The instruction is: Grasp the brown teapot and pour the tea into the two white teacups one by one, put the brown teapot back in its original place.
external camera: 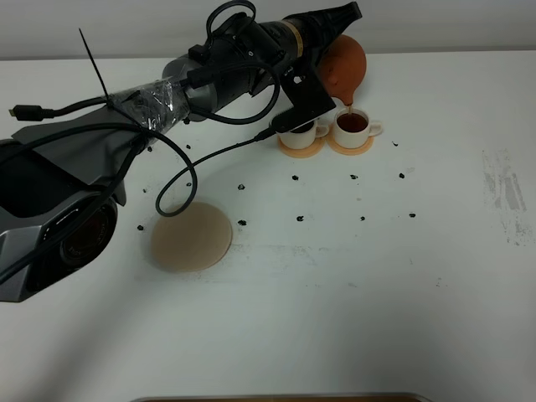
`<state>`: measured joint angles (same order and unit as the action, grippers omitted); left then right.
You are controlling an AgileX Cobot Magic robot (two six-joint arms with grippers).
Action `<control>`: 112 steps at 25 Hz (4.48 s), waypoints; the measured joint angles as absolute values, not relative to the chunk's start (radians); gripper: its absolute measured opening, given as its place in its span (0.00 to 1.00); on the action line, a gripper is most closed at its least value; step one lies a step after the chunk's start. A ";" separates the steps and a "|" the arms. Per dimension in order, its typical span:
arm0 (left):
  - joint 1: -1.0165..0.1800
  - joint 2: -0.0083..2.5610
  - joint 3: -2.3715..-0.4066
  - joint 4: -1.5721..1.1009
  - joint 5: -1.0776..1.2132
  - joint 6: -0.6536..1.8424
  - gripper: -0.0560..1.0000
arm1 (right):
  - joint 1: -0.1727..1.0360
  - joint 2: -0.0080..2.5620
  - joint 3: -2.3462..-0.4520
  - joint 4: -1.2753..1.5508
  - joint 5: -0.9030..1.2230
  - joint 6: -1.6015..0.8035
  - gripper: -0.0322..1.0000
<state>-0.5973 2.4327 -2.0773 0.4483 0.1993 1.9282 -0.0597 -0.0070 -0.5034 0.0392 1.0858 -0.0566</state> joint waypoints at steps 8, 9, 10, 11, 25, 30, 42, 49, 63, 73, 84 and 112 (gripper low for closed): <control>-0.597 2.433 -2.077 0.448 0.199 1.928 0.17 | -0.060 -0.007 -0.503 0.039 1.086 -0.057 0.49; -0.597 2.433 -2.077 0.448 0.199 1.928 0.17 | -0.060 -0.007 -0.503 0.039 1.086 -0.057 0.49; -0.597 2.433 -2.077 0.448 0.199 1.928 0.17 | -0.060 -0.007 -0.503 0.039 1.086 -0.057 0.49; -0.597 2.433 -2.077 0.446 0.199 1.928 0.17 | -0.060 -0.007 -0.503 0.039 1.086 -0.057 0.49; -0.595 2.389 -2.077 0.281 0.336 1.905 0.17 | -0.060 -0.007 -0.503 0.039 1.086 -0.057 0.49; -0.593 2.356 -2.077 0.226 0.370 1.814 0.17 | -0.060 -0.007 -0.503 0.039 1.086 -0.057 0.49; -0.598 2.233 -2.070 -0.094 0.814 1.404 0.17 | -0.060 -0.007 -0.503 0.039 1.086 -0.057 0.49; -0.598 2.216 -1.955 -0.133 0.862 1.107 0.17 | -0.060 -0.007 -0.503 0.039 1.086 -0.057 0.49; -0.603 2.207 -1.689 -0.182 0.639 0.910 0.17 | -0.060 -0.007 -0.503 0.039 1.086 -0.057 0.49; -0.602 2.233 -1.652 -0.187 0.607 0.876 0.17 | -0.060 -0.007 -0.503 0.039 1.086 -0.057 0.49; -0.599 1.978 -1.449 -0.190 0.559 0.775 0.17 | -0.060 -0.007 -0.503 0.039 1.086 -0.057 0.49; -0.400 1.595 -0.805 -0.187 0.449 0.253 0.17 | -0.060 -0.007 -0.503 0.039 1.086 -0.057 0.49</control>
<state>-0.3995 1.5953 -0.8053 -0.1873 0.4492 0.2527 -0.0597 -0.0070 -0.5034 0.0392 1.0858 -0.0566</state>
